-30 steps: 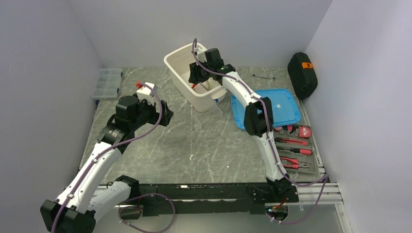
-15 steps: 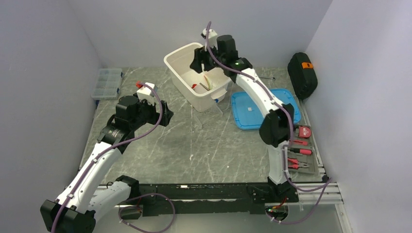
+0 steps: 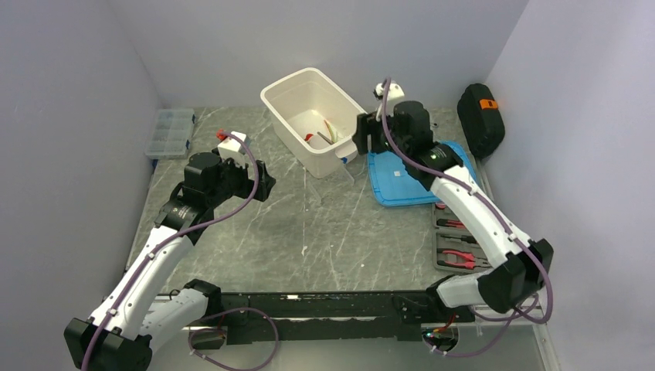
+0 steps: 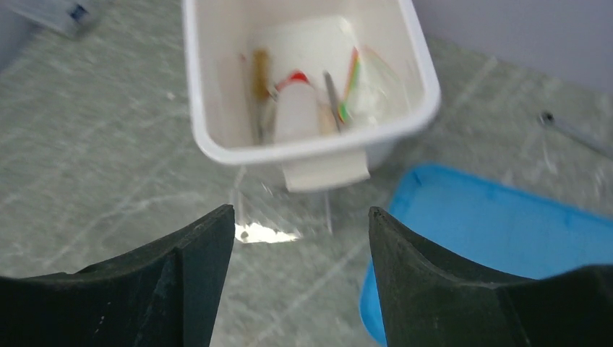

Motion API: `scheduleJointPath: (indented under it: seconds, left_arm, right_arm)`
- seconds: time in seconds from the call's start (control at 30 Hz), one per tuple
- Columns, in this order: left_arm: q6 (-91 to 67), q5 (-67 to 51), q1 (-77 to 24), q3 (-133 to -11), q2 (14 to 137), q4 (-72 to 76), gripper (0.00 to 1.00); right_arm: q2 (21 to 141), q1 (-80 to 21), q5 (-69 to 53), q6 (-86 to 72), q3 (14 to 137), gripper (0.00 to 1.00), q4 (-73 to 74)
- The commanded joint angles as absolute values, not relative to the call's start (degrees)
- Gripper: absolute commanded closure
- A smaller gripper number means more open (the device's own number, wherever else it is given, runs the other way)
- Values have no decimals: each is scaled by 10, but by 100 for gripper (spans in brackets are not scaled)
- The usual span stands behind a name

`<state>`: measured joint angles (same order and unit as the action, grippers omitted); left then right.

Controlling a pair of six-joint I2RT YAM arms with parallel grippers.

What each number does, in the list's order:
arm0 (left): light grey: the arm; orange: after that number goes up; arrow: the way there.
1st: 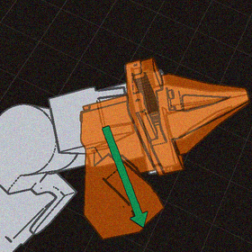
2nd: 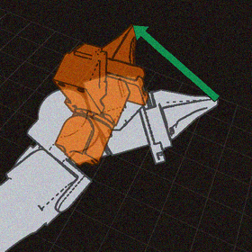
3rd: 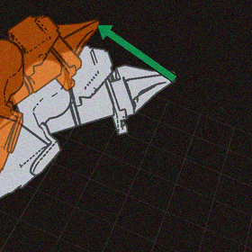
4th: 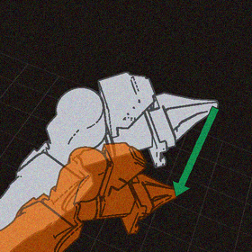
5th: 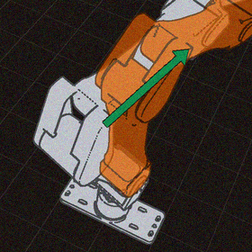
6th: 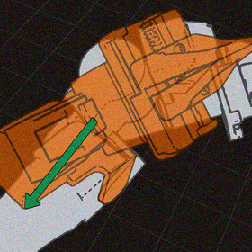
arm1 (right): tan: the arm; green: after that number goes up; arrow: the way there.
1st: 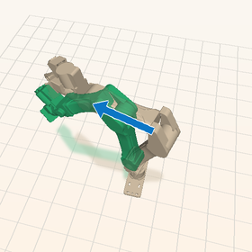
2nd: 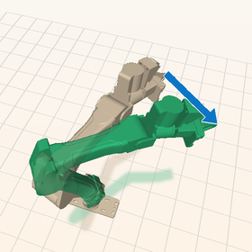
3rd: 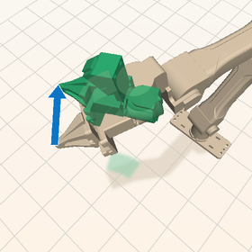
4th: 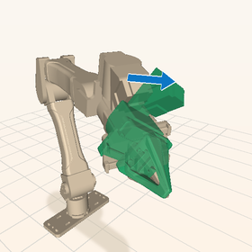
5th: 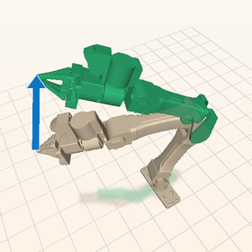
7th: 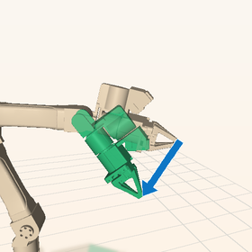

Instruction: Organize the chemistry lab equipment

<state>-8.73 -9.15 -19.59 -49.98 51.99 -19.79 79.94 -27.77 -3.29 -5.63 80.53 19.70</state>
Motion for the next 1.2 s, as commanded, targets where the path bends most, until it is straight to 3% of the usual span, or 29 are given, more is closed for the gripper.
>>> scheduleJointPath:
  seconds: [0.0,0.27,0.6,1.17]
  left_arm:
    - [-83,-91,-198,-508,521,-190,1]
    - [-83,-91,-198,-507,524,-188,1]
    - [-82,-92,-198,-506,527,-188,1]
    - [-85,-88,-198,-506,527,-188,1]
  right_arm:
    - [753,-276,93,-54,733,31,273]
    - [806,-286,121,-7,698,33,342]
    - [960,-313,143,15,710,39,357]
    - [1024,-314,184,2,665,50,326]
